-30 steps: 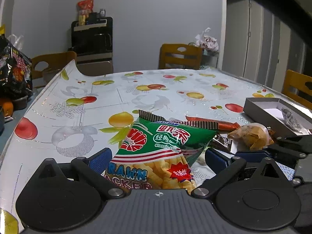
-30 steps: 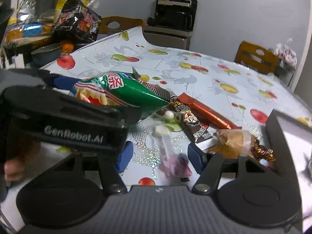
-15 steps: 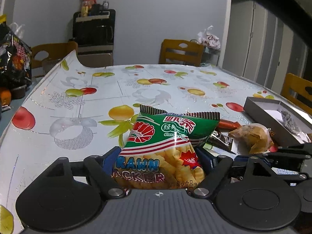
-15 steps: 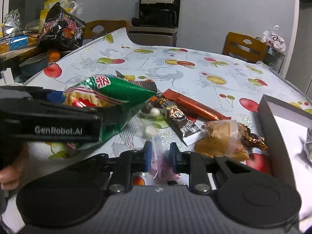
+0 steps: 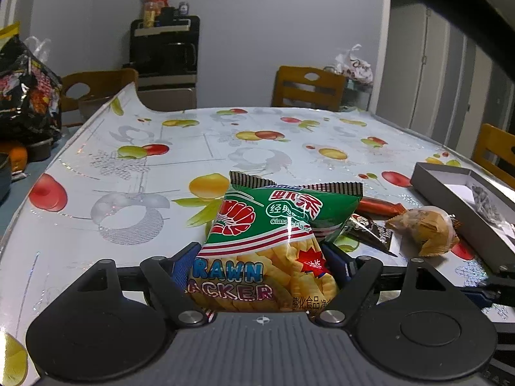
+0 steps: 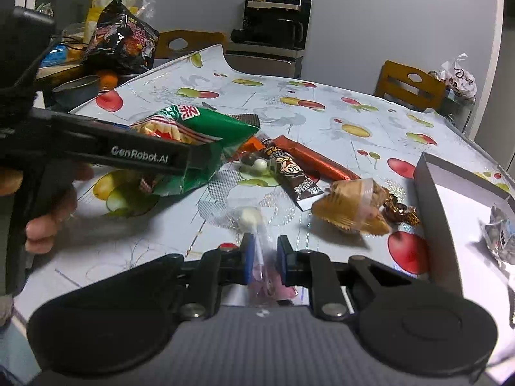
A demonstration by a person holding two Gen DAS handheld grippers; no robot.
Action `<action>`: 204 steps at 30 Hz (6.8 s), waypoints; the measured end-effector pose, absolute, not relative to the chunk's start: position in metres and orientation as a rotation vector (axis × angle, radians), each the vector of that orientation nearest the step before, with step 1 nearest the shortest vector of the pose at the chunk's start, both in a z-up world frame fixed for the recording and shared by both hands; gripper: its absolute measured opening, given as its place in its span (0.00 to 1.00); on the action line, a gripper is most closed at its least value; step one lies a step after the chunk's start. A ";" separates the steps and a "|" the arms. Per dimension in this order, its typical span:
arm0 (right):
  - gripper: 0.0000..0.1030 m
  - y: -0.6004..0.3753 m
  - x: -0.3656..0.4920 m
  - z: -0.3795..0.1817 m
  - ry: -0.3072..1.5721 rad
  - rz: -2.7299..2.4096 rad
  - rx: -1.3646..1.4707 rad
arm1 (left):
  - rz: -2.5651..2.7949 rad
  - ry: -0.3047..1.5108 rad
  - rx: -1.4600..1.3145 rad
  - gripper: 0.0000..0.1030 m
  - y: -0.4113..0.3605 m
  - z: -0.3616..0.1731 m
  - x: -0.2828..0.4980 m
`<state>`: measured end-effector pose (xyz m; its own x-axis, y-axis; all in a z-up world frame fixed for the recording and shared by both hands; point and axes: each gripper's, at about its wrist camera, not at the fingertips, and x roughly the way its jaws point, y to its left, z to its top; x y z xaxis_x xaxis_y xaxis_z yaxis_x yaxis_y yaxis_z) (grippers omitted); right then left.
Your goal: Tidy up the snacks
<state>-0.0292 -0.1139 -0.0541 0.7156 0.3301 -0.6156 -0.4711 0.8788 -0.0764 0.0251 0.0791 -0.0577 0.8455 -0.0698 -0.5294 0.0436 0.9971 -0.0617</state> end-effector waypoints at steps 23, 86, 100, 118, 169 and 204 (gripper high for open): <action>0.07 -0.154 -0.052 -0.031 0.557 0.466 -0.153 | -0.039 0.462 0.000 0.76 0.054 -0.024 -0.017; 0.08 -0.350 -0.035 0.012 0.468 0.155 0.104 | -0.366 0.424 0.191 0.76 -0.154 0.018 0.056; 0.08 -0.352 -0.009 0.014 0.478 0.106 0.113 | -0.354 0.433 0.227 0.76 -0.177 0.016 0.089; 0.08 -0.341 0.032 -0.018 0.630 0.070 0.053 | -0.306 0.549 0.251 0.76 -0.197 -0.034 0.133; 0.64 -0.348 0.046 -0.034 0.699 0.092 0.086 | -0.378 0.591 0.275 1.00 -0.207 -0.044 0.124; 0.88 -0.293 0.004 0.016 0.587 0.137 0.003 | -0.354 0.442 0.185 1.00 -0.115 0.008 0.069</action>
<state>0.0043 -0.2929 0.0161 0.8237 0.1298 -0.5519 -0.1281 0.9909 0.0419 0.0688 -0.1154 0.0077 0.8444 -0.2934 -0.4482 0.3729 0.9227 0.0985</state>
